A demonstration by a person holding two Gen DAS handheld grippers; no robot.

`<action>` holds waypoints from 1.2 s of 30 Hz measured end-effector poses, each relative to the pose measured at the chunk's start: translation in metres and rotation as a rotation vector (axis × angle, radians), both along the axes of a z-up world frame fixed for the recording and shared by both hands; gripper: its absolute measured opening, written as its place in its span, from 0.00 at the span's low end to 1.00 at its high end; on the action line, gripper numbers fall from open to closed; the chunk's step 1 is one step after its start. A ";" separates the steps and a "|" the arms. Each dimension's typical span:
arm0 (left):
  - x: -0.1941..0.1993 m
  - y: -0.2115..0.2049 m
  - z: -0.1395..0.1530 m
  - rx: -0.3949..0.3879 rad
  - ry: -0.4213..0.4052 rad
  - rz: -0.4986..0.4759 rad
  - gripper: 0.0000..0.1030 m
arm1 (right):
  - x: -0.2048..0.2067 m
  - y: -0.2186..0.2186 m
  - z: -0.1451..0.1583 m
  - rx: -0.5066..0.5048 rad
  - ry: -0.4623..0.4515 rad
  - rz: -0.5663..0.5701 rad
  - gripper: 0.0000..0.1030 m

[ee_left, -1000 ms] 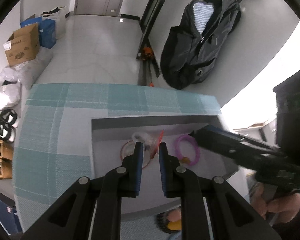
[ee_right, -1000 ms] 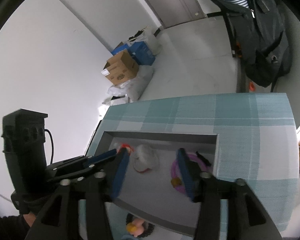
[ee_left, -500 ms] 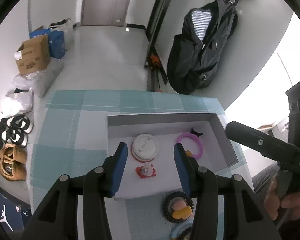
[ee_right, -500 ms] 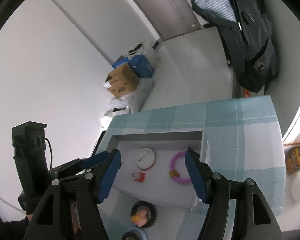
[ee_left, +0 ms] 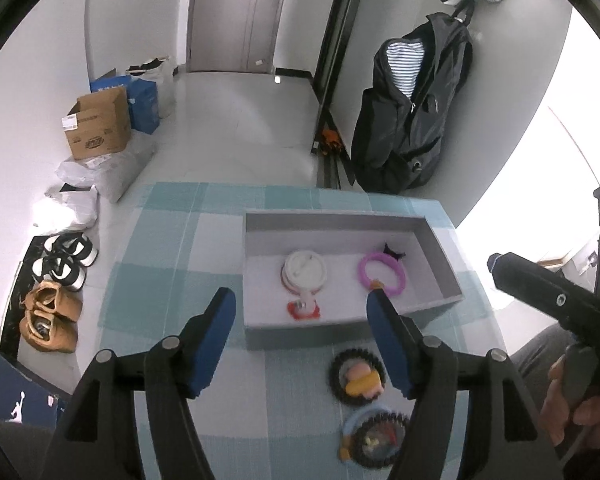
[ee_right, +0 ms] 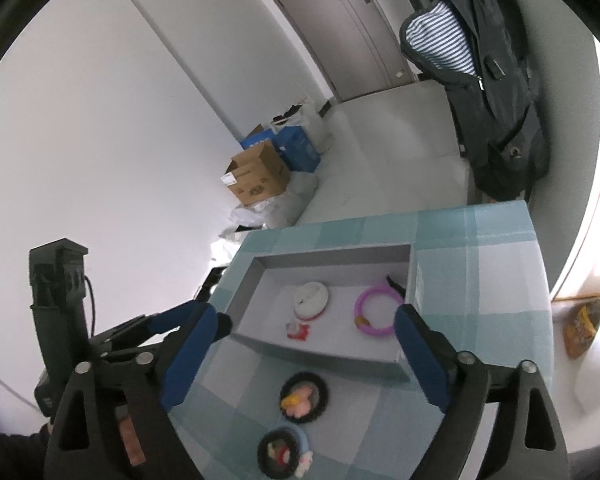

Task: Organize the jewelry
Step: 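Withdraw both open tools from the box back over the table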

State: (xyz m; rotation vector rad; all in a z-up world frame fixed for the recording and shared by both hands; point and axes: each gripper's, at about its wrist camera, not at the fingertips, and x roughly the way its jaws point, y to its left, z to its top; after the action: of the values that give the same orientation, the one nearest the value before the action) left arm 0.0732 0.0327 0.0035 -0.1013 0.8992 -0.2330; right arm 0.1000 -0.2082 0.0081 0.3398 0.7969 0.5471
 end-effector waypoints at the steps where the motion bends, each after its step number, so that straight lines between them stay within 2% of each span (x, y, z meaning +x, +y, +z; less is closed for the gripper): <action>1: -0.003 0.000 -0.001 0.004 0.005 0.001 0.62 | -0.002 -0.001 0.000 0.000 -0.001 -0.003 0.95; 8: -0.030 -0.008 -0.011 0.020 0.050 -0.008 0.62 | -0.021 -0.009 -0.008 -0.011 0.002 -0.016 1.00; 16: -0.058 -0.025 -0.022 0.043 0.103 -0.058 0.63 | -0.029 -0.018 -0.020 0.003 0.046 -0.026 1.00; 24: -0.058 -0.045 -0.035 0.086 0.146 -0.125 0.63 | -0.032 -0.020 -0.021 0.019 0.052 -0.030 1.00; 28: -0.053 -0.050 -0.048 0.104 0.214 -0.169 0.63 | -0.031 -0.023 -0.023 0.031 0.062 -0.038 1.00; 32: -0.045 -0.048 -0.053 0.077 0.240 -0.190 0.62 | -0.031 -0.025 -0.024 0.041 0.066 -0.043 1.00; 36: -0.044 -0.048 -0.049 0.071 0.221 -0.222 0.62 | -0.030 -0.024 -0.025 0.037 0.068 -0.039 1.00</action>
State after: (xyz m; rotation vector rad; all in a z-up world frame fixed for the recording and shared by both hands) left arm 0.0297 -0.0158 -0.0459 0.0401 1.1386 -0.4019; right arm 0.0703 -0.2324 -0.0167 0.4093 0.8448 0.5166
